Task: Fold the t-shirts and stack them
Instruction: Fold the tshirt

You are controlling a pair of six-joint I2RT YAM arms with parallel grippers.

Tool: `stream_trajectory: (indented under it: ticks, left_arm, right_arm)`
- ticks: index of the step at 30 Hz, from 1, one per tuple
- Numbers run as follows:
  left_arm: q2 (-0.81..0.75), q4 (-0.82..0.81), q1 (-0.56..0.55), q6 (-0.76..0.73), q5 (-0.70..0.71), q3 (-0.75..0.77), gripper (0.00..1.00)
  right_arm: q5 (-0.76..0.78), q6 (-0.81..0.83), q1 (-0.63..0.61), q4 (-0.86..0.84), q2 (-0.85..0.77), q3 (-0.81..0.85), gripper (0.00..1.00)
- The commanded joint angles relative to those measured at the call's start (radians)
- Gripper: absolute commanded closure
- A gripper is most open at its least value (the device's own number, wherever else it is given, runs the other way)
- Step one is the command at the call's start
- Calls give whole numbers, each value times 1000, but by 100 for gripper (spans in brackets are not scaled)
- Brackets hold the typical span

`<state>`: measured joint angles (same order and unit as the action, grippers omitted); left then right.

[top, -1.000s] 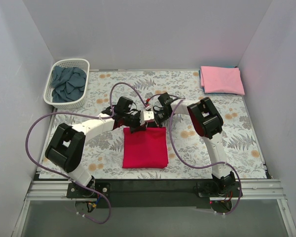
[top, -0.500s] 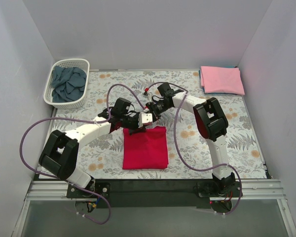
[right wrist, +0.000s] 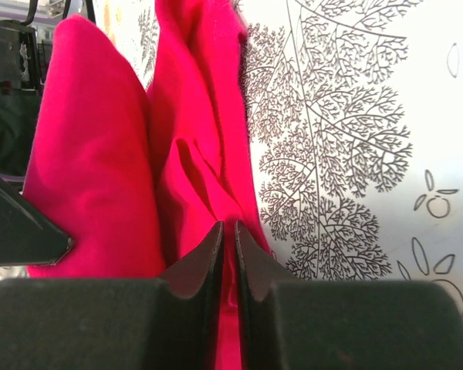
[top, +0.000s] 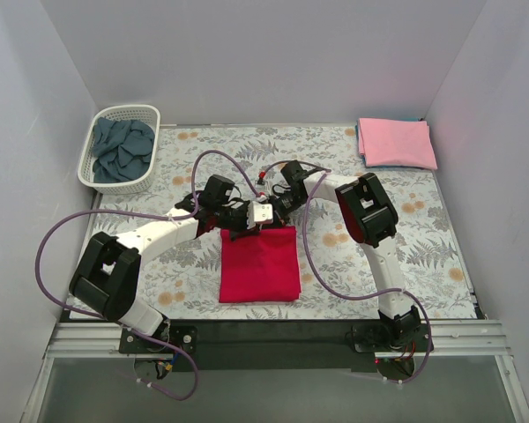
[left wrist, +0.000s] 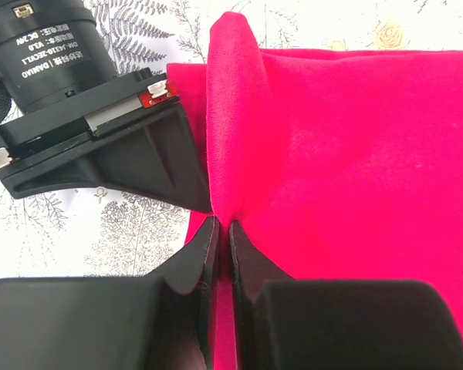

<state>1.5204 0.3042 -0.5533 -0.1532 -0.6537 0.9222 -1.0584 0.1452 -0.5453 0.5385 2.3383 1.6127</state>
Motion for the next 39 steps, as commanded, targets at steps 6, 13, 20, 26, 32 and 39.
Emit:
stream_trajectory:
  ticks: [6,13,20,26,32,39]
  left_arm:
    - [21,-50,16,-32,39,55,100]
    - [76,-63,46,-65,43,92,100]
    - [83,-109,49,-65,26,63,100]
    - [72,-145,49,-81,-3,37,100]
    - [54,-148,49,-112,-20,27,100]
    - [92,-181,49,-121,-31,46,100]
  right_arm:
    - [46,76,-10,37,12,-51,84]
    - [41,76,-12,38,7,-51,84]
    - [46,74,-12,43,1,-34,84]
    - [109,68,-7,70,-37,55,75]
    - [195,96,4,135,-103,176,56]
    - [198,96,60,169,-152,224,34]
